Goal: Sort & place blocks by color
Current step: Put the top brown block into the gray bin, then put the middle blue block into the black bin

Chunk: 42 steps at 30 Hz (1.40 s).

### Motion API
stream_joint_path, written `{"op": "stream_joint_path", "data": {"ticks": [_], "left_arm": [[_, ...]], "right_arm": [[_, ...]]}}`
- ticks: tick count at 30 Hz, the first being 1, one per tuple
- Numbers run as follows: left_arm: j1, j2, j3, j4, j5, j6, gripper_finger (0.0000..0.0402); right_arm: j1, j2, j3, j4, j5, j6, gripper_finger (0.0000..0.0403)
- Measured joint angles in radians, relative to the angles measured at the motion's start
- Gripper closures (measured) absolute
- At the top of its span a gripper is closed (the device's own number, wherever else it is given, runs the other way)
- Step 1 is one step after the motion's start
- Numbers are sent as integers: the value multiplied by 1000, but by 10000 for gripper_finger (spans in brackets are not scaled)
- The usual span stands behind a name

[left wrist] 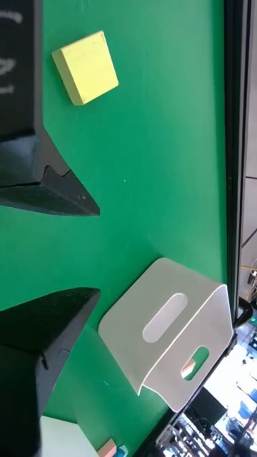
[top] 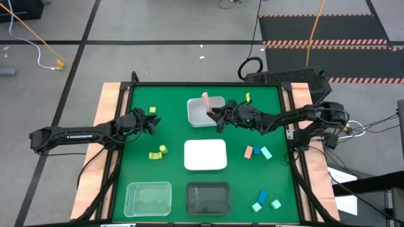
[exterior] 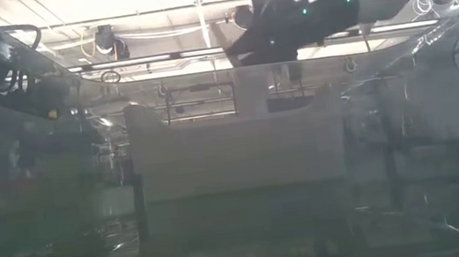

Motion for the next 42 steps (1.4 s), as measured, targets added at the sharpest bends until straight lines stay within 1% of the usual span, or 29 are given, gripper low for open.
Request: {"op": "stream_joint_path", "data": {"ticks": [5,14,18,22,27,29,32,34,36,39,42], "left_arm": [[0,0,0,0,0,0,227],[0,0,0,1,0,0,227],[0,0,0,1,0,-1,227],[0,0,0,1,0,0,227],[0,0,0,1,0,0,227],[0,0,0,1,0,-1,227],[0,0,0,1,0,0,227],[0,0,0,1,0,-1,227],[0,0,0,1,0,0,227],[0,0,0,1,0,-1,227],[0,0,0,1,0,0,227]], "right_arm": [[-19,35,1,-31,2,72,250],[-34,61,1,-52,23,96,245],[-36,39,1,-61,23,94,244],[-36,-29,1,-125,23,56,244],[-36,-172,1,-336,25,-10,243],[-35,-240,1,-465,56,-29,243],[-36,-333,1,-679,139,-29,243],[-36,-384,1,-819,182,8,243],[-36,-420,1,-937,202,72,243],[-36,-442,1,-1088,201,185,240],[-34,-445,1,-1227,199,267,222]]}}
